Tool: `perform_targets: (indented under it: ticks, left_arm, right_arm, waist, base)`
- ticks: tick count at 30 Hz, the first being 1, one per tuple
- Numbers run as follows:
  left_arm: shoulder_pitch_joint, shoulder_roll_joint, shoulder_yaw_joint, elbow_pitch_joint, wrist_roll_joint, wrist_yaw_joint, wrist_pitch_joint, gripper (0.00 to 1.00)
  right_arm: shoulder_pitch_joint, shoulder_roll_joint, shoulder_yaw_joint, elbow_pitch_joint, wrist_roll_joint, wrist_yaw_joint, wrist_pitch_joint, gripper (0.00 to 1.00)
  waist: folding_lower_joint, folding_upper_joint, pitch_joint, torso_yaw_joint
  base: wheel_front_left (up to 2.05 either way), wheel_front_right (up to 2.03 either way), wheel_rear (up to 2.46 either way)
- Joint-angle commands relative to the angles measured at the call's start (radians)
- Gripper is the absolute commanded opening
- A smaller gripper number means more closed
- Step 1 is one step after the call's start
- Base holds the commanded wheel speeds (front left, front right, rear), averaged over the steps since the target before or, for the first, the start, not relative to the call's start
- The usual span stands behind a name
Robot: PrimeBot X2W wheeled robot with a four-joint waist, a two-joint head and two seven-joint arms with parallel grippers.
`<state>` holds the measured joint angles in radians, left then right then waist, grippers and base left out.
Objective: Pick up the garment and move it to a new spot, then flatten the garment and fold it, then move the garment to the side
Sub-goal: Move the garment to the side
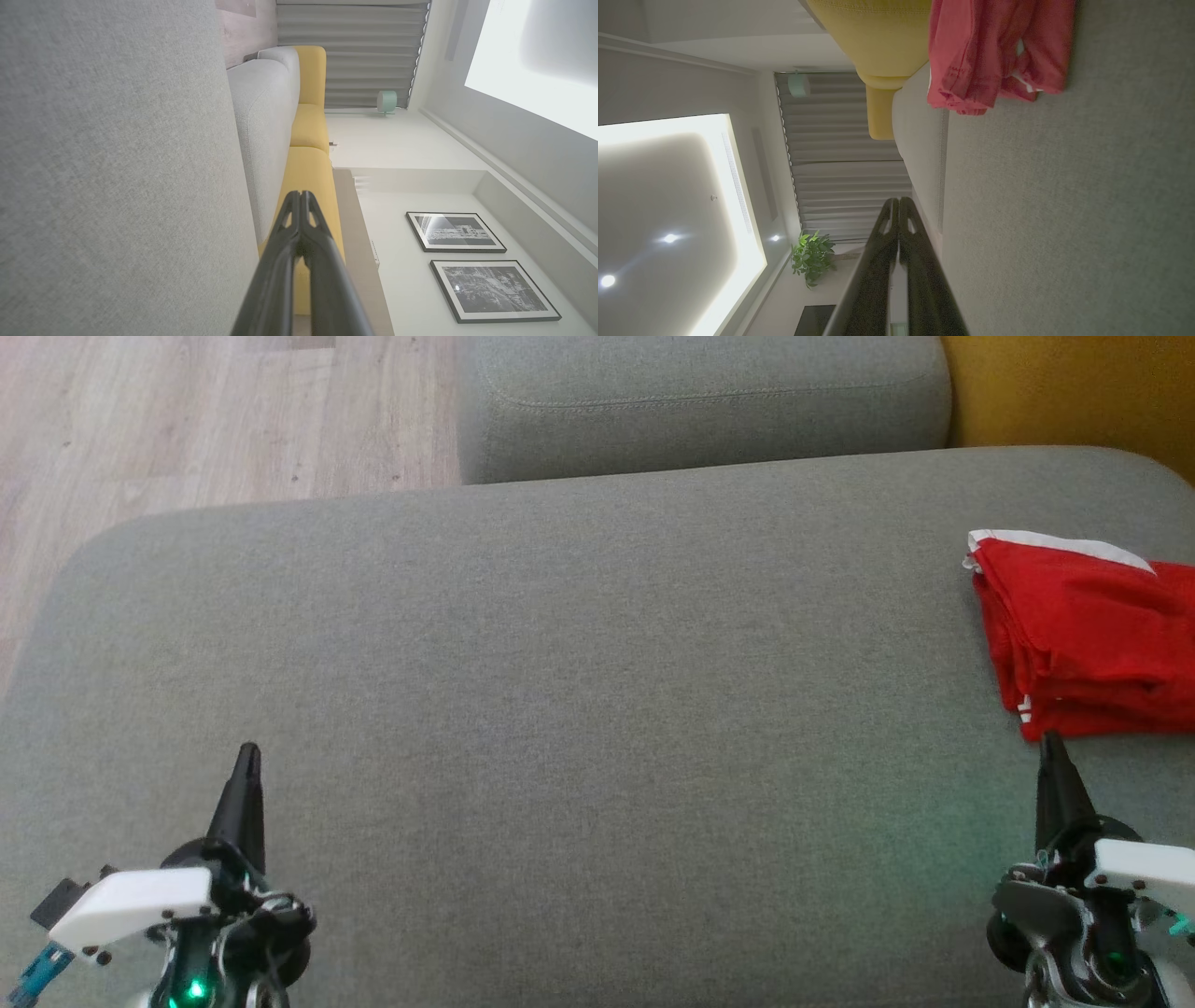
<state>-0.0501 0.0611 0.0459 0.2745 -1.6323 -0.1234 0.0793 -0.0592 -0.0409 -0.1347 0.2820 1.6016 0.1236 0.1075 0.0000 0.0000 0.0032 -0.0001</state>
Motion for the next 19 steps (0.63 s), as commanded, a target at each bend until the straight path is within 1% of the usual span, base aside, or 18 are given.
perform_targets:
  ticks: [1,19]
  left_arm:
    - [-0.055,0.012,0.036,-0.031,-0.003,-0.007,0.008,0.00]
    - [-0.056,0.008,0.042,-0.030,0.002,-0.007,0.013,0.00]
  right_arm:
    - [-0.049,-0.009,0.021,-0.037,0.007,0.007,0.006,0.00]
    - [-0.049,-0.009,0.021,-0.037,0.007,0.007,0.006,0.00]
  waist:
    - [0.0000,0.0000,0.000,0.000]
    - [0.0000,0.0000,0.000,0.000]
  base:
    - [0.00,0.00,0.00]
    - [0.00,0.00,0.00]
